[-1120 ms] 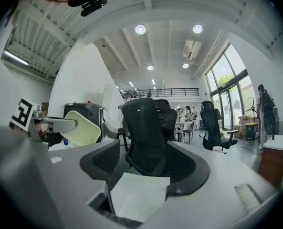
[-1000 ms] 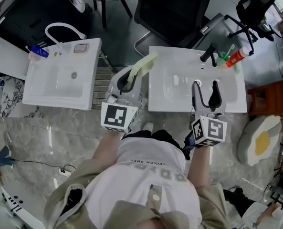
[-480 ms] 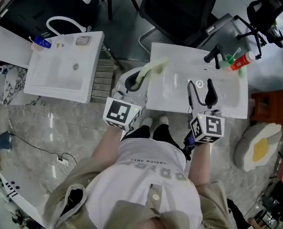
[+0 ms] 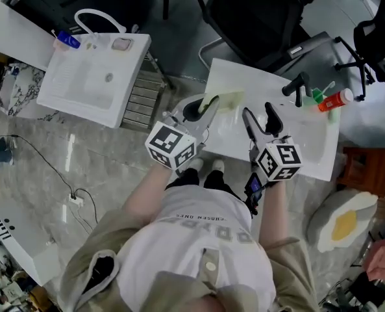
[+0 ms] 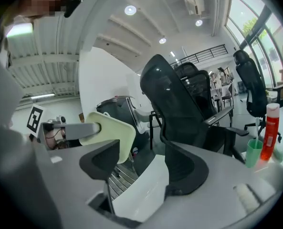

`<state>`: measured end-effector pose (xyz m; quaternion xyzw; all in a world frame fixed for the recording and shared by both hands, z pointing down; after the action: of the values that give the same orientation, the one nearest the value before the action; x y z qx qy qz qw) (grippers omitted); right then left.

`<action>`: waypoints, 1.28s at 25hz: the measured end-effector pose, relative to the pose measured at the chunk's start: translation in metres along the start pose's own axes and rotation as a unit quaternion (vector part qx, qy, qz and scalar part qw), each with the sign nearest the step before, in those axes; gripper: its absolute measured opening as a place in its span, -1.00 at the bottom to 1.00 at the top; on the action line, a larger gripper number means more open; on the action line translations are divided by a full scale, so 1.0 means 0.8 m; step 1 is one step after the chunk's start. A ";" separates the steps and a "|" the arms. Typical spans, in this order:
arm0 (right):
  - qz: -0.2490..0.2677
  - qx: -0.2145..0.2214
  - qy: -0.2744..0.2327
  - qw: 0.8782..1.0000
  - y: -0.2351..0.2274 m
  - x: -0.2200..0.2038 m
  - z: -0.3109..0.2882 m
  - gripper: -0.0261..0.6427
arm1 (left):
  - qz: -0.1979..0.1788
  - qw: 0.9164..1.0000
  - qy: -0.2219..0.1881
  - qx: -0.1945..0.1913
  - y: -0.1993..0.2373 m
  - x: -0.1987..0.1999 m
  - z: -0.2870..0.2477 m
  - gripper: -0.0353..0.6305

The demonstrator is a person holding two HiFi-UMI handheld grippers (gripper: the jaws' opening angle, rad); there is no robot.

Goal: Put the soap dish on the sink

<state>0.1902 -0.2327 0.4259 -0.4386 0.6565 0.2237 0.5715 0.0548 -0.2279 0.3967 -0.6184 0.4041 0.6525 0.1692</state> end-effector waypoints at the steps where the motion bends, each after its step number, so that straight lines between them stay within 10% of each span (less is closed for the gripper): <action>1: -0.006 0.008 0.003 1.000 -0.003 -0.004 -0.004 -0.02 | 0.014 1.000 0.000 0.000 0.001 -0.004 -0.004 -0.83; 16: -0.079 0.145 0.035 0.986 -0.033 -0.047 -0.028 -0.35 | 0.213 0.976 -0.025 -0.034 -0.002 -0.060 -0.046 -0.83; 32: -0.146 0.099 0.078 0.981 -0.060 -0.070 -0.032 -0.79 | 0.212 0.977 0.017 -0.018 0.004 -0.097 -0.067 -0.82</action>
<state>0.2138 -0.2596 0.4952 -0.4869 0.6468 0.0374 0.5858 0.1021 -0.2476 0.4759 -0.5325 0.5165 0.6705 0.0091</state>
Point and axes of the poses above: the fingertips, and each gripper's own axes: z backward along the fingers, y to its left, x out of its top, the point moved 2 cm from there along z, backward along the fingers, and after that the axes turned 4 degrees about z, right-handed, at the moved point
